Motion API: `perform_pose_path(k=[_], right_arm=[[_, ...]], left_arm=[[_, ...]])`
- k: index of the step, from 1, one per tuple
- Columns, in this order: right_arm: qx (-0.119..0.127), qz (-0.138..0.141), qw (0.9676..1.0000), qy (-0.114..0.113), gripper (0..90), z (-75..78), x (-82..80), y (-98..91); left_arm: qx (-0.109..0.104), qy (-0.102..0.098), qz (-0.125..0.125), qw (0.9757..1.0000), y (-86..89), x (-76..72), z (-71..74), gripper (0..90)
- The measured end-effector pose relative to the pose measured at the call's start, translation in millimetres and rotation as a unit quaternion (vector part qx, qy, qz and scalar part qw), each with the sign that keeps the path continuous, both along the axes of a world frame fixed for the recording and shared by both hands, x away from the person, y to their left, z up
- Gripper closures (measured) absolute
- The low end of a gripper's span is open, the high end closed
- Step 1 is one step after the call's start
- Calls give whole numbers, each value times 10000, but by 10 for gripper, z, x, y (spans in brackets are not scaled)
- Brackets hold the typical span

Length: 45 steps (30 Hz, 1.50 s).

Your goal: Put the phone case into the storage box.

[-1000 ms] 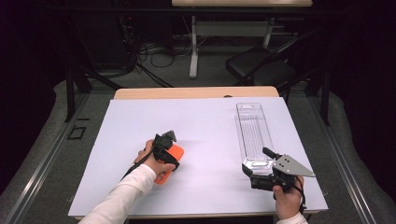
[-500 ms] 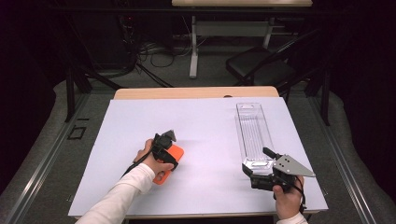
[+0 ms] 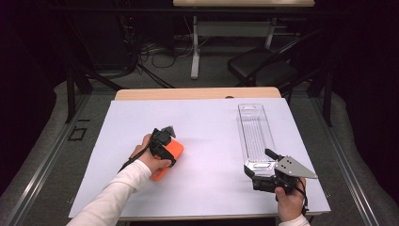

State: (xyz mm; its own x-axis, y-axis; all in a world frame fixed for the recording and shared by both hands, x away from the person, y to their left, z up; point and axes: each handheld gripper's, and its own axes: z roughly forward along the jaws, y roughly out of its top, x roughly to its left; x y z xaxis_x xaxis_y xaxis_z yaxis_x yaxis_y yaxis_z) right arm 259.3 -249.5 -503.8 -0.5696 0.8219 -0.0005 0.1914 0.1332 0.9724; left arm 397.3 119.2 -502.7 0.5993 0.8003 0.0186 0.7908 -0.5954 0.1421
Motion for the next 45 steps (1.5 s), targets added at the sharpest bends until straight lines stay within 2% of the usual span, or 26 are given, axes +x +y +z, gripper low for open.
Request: perform_pose_path(k=[4,7,16,20,26,32,36,39,45], right_arm=[[-21,-11,10000,-17,55,1,1,2],[-12,-31,10000,-7,58,-3,3,5],[-98,-78,9999,-21,70,3,-6,15],[-27,-39,10000,1,70,-3,2,8],[-17,-24,10000,-13,66,0,2,23],[-98,3,10000,7,62,1,5,52],[-47,15,10000,73,40,0,21,67],[13,27,9998,209,34,1,41,77],[39,0,9992,391,24,34,72,143]], left_arm=[[28,-131,-168,9998,-9,-8,57,158],[38,-66,-266,9996,-28,-14,100,159],[-18,-152,-404,9991,-63,-28,203,159],[-2,-71,-512,9987,-67,-40,231,159],[32,-10,-766,9971,-96,-92,257,160],[-92,-32,-956,9954,-114,-134,323,160],[-180,-35,-1111,9936,-127,-150,392,160],[-264,-33,-1203,9924,-146,-168,440,160],[-319,5,-1367,9901,-192,-195,524,160]])
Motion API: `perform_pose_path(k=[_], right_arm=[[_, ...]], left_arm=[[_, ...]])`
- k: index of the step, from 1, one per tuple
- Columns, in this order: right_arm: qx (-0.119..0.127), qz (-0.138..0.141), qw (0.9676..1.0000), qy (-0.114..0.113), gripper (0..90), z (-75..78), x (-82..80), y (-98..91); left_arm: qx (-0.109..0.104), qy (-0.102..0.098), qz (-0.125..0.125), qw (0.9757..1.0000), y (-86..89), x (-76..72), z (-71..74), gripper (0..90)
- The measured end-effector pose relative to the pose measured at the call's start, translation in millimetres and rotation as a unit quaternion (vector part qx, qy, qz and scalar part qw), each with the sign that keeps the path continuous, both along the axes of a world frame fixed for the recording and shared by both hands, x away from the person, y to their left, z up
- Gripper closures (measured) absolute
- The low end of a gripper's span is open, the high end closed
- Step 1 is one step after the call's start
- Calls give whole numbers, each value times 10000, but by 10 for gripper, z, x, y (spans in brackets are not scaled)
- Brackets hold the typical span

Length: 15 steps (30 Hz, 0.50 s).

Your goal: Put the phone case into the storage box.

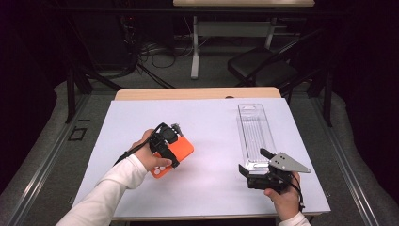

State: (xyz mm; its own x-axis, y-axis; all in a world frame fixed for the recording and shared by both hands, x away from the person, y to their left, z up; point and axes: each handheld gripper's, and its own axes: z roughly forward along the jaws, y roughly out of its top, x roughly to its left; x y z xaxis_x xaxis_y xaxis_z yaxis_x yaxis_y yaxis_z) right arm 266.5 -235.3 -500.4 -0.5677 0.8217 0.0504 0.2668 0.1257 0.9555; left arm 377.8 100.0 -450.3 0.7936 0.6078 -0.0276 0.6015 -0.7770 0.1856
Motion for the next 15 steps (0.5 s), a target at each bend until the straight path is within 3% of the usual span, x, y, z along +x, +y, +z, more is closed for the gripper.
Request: perform_pose_path(k=[9,15], right_arm=[[-124,33,9999,30,37,88,38,138],[-519,183,9985,2,74,120,51,285]], left_arm=[[-112,110,-162,9997,-77,-44,135,160],[-119,106,-246,9996,-132,-64,199,160]])
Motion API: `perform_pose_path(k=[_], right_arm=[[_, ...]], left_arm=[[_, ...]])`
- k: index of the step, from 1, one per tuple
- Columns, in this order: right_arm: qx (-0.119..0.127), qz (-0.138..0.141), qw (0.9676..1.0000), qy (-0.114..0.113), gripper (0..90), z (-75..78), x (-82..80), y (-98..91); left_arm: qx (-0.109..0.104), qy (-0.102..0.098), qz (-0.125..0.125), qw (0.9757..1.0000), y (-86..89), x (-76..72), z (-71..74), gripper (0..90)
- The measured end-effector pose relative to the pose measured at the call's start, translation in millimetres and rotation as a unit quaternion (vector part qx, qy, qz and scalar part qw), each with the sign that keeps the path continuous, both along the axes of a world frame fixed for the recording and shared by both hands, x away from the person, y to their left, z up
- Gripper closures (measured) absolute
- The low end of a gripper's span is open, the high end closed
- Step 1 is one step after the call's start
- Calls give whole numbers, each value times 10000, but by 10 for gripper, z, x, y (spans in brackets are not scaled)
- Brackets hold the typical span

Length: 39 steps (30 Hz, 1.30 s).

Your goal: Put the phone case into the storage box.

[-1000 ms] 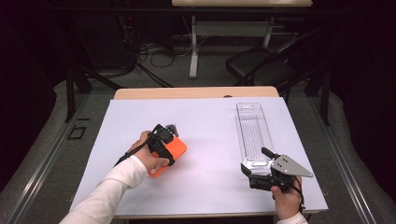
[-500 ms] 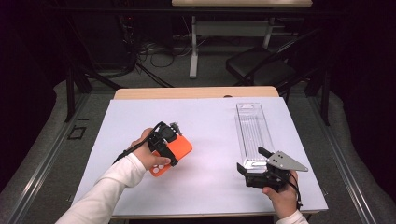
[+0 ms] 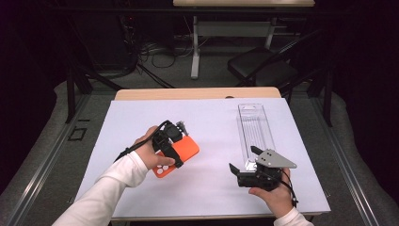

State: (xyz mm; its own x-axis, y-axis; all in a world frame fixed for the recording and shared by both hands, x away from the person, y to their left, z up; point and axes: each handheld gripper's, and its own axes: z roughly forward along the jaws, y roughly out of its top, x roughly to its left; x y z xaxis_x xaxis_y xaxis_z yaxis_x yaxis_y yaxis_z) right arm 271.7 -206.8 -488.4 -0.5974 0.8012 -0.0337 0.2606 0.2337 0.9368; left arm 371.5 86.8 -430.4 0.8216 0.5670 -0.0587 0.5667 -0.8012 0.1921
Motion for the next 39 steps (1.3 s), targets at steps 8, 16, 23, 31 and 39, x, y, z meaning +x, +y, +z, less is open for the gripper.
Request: perform_pose_path(k=[8,16,23,31,39], right_arm=[[-86,124,9999,-39,147,5,32,66],[-570,313,9977,-177,183,53,62,155],[-1280,335,9903,-419,246,117,56,296],[-2424,654,9619,-1083,275,203,11,463],[-3317,939,9179,-1967,273,214,-52,598]], left_arm=[[97,36,-199,9997,-72,-17,41,161],[125,94,-343,9993,-159,3,87,160],[172,186,-478,9985,-241,34,79,160],[187,239,-667,9973,-324,47,99,161],[136,288,-778,9965,-376,38,142,161]])
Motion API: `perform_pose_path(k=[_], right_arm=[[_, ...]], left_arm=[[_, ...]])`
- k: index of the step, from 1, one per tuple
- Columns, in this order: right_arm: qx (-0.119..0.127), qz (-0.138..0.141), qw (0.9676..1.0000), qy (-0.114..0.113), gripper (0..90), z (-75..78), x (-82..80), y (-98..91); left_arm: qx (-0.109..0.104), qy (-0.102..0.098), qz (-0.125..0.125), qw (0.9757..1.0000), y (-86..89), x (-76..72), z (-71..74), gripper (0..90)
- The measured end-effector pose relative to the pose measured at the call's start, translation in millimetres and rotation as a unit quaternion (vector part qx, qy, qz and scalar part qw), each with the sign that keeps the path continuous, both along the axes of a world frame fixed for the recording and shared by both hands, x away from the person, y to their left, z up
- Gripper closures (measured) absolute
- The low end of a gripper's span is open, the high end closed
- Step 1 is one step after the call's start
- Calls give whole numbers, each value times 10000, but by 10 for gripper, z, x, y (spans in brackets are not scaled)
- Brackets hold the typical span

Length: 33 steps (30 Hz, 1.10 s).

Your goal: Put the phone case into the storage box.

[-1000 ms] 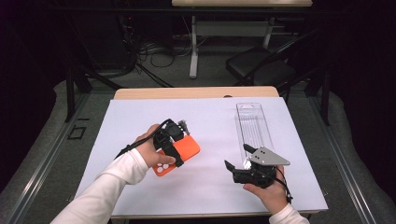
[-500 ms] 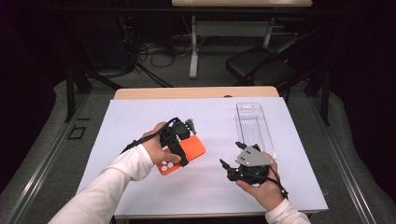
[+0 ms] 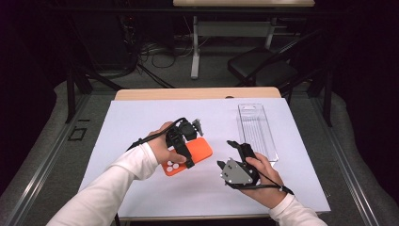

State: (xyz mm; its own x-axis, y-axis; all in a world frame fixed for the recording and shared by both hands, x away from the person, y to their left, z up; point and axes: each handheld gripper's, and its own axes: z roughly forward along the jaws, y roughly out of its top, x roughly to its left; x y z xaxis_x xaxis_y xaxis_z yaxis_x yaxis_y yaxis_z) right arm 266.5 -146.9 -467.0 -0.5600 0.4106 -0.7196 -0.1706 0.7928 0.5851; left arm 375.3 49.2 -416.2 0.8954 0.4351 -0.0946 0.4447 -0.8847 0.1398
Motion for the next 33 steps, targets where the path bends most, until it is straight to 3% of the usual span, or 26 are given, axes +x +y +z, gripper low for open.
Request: perform_pose_path(k=[5,12,20,25,26,30,33], right_arm=[[-304,56,9993,-189,273,-49,-15,40],[-548,147,9978,-340,283,-82,-2,59],[-982,334,9925,-647,306,-96,1,84],[-1132,433,9901,-714,322,-138,-11,139],[-1218,485,9884,-768,324,-137,-7,151],[-1206,560,9880,-783,326,-169,2,196],[-1340,572,9861,-805,325,-163,6,218]], left_arm=[[10,59,-30,10000,-17,-3,10,161],[-54,248,-70,9997,-24,8,4,161],[-67,337,-2,9994,-28,32,6,161],[-81,363,24,9993,-56,33,14,161],[-80,356,7,9993,-67,29,19,161],[-76,316,-57,9995,-123,6,37,161],[-40,342,-134,9993,-168,-12,44,161]])
